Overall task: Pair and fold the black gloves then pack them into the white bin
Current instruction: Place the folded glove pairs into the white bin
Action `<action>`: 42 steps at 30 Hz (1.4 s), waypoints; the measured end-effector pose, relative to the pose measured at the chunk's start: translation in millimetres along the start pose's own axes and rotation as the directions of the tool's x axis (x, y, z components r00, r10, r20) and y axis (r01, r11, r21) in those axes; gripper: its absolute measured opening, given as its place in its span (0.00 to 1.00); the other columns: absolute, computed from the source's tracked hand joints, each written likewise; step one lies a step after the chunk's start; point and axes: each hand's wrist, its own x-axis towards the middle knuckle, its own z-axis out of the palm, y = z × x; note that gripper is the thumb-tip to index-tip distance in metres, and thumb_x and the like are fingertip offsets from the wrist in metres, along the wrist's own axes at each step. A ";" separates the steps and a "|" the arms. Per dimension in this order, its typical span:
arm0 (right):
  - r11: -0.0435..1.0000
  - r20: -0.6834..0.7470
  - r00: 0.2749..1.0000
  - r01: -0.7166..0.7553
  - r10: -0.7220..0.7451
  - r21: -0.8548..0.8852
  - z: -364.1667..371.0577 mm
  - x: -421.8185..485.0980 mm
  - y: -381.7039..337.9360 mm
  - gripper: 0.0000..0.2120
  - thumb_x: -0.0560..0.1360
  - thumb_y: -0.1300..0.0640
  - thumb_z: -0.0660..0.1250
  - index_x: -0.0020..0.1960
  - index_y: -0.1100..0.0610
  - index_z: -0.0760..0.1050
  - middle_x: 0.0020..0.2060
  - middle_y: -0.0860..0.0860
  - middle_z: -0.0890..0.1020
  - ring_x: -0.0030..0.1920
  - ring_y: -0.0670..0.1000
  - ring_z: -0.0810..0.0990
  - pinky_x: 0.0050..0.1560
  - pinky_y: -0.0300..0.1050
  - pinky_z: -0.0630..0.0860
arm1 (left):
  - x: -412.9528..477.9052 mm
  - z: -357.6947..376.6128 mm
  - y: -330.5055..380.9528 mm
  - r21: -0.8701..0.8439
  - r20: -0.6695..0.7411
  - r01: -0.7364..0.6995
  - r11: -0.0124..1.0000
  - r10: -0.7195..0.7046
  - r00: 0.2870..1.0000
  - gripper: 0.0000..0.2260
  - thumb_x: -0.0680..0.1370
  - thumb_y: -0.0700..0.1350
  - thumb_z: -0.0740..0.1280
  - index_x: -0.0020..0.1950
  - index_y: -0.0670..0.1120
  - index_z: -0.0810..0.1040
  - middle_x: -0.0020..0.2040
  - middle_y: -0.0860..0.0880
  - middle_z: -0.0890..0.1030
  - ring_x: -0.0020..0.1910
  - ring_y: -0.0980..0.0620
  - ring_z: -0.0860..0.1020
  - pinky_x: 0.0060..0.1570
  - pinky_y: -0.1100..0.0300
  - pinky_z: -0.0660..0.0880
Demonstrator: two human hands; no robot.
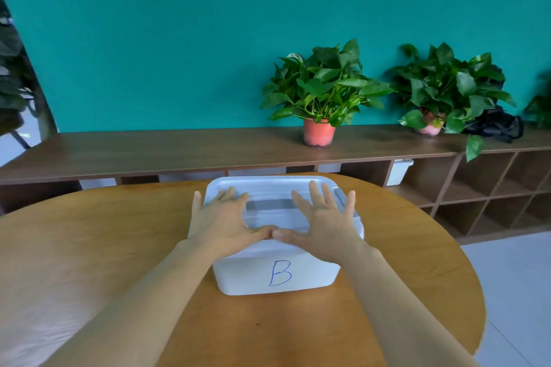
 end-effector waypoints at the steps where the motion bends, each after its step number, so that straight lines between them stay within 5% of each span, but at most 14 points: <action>1: 0.999 0.051 0.998 0.037 -0.036 -0.005 0.1 3.6 -6.4 0.53 0.60 0.19 0.39 0.80 0.43 0.45 0.80 0.52 0.42 0.78 0.56 0.36 0.69 0.71 0.31 | -4.3 0.1 -6.1 -0.018 -0.019 0.023 1.000 -0.024 1.000 0.45 0.66 0.81 0.51 0.77 0.58 0.60 0.81 0.51 0.54 0.80 0.52 0.50 0.75 0.38 0.41; 6: 0.997 0.178 0.982 0.051 -0.059 0.049 3.9 14.5 -17.4 0.50 0.62 0.18 0.42 0.79 0.39 0.43 0.80 0.48 0.44 0.79 0.51 0.38 0.70 0.67 0.27 | -21.0 5.9 -37.6 -0.225 0.095 0.206 0.952 -0.189 0.977 0.48 0.62 0.81 0.50 0.79 0.63 0.50 0.81 0.45 0.51 0.80 0.46 0.50 0.73 0.35 0.46; 9: 0.998 0.182 0.982 0.051 -0.054 0.024 4.2 14.0 -18.2 0.52 0.58 0.19 0.39 0.79 0.39 0.44 0.80 0.47 0.44 0.79 0.50 0.40 0.70 0.68 0.29 | -19.1 13.3 -39.5 -0.390 0.059 0.162 0.906 -0.151 0.987 0.43 0.68 0.77 0.60 0.78 0.63 0.51 0.76 0.45 0.61 0.75 0.46 0.63 0.69 0.42 0.66; 11: 0.999 0.174 0.983 0.049 -0.051 0.016 2.8 14.1 -19.6 0.53 0.57 0.19 0.38 0.79 0.38 0.44 0.80 0.46 0.44 0.79 0.49 0.40 0.70 0.68 0.30 | -18.4 13.8 -35.5 -0.404 -0.008 0.125 0.906 -0.140 0.990 0.43 0.69 0.74 0.63 0.79 0.61 0.51 0.77 0.43 0.60 0.74 0.46 0.64 0.64 0.49 0.71; 17: 0.999 0.179 0.983 0.038 -0.039 0.010 4.3 12.7 -20.7 0.57 0.53 0.17 0.36 0.78 0.38 0.42 0.80 0.46 0.44 0.79 0.49 0.40 0.71 0.68 0.31 | -29.2 16.8 -26.0 -0.321 -0.051 0.036 0.946 -0.056 0.997 0.49 0.65 0.80 0.50 0.81 0.57 0.48 0.81 0.42 0.46 0.80 0.42 0.43 0.76 0.50 0.52; 25: 0.999 0.200 0.979 0.040 -0.043 0.019 1.3 13.1 -21.0 0.58 0.52 0.16 0.40 0.79 0.38 0.42 0.80 0.46 0.44 0.79 0.49 0.40 0.71 0.68 0.30 | -26.9 19.9 -26.6 -0.008 -0.105 -0.095 0.995 0.093 0.990 0.58 0.60 0.76 0.21 0.81 0.46 0.50 0.79 0.38 0.57 0.80 0.43 0.46 0.76 0.52 0.49; 28: 0.998 0.178 0.982 0.050 -0.055 0.033 -0.2 10.4 -21.1 0.58 0.53 0.16 0.42 0.79 0.39 0.43 0.80 0.46 0.44 0.79 0.49 0.40 0.71 0.67 0.30 | -28.6 14.0 -26.8 -0.033 -0.079 -0.109 0.993 0.106 0.991 0.52 0.65 0.75 0.28 0.81 0.47 0.45 0.79 0.38 0.55 0.80 0.43 0.47 0.76 0.52 0.49; 31: 0.993 0.137 0.989 0.045 -0.060 0.106 -3.0 0.9 -11.3 0.58 0.54 0.16 0.46 0.79 0.40 0.45 0.80 0.46 0.44 0.78 0.47 0.38 0.72 0.64 0.29 | -34.4 3.7 -30.8 -0.111 -0.014 -0.118 0.987 0.118 0.993 0.48 0.67 0.75 0.41 0.81 0.50 0.45 0.81 0.42 0.42 0.80 0.45 0.42 0.78 0.52 0.47; 36: 0.978 0.132 0.977 -0.181 0.167 0.106 -1.6 -16.2 30.8 0.63 0.49 0.15 0.52 0.79 0.39 0.42 0.79 0.48 0.39 0.78 0.54 0.34 0.72 0.67 0.34 | -45.4 0.5 -35.2 -0.064 0.077 -0.111 0.992 0.115 0.990 0.52 0.63 0.80 0.49 0.81 0.54 0.46 0.80 0.46 0.37 0.79 0.48 0.35 0.78 0.46 0.43; 42: 0.932 0.169 0.972 -0.206 0.161 0.298 -4.3 -11.9 27.8 0.60 0.56 0.23 0.70 0.79 0.42 0.49 0.79 0.44 0.45 0.77 0.57 0.52 0.74 0.60 0.59 | -39.9 -4.2 -39.4 0.013 0.115 -0.102 0.995 0.100 0.988 0.45 0.72 0.75 0.51 0.81 0.51 0.46 0.81 0.47 0.43 0.79 0.47 0.39 0.78 0.47 0.45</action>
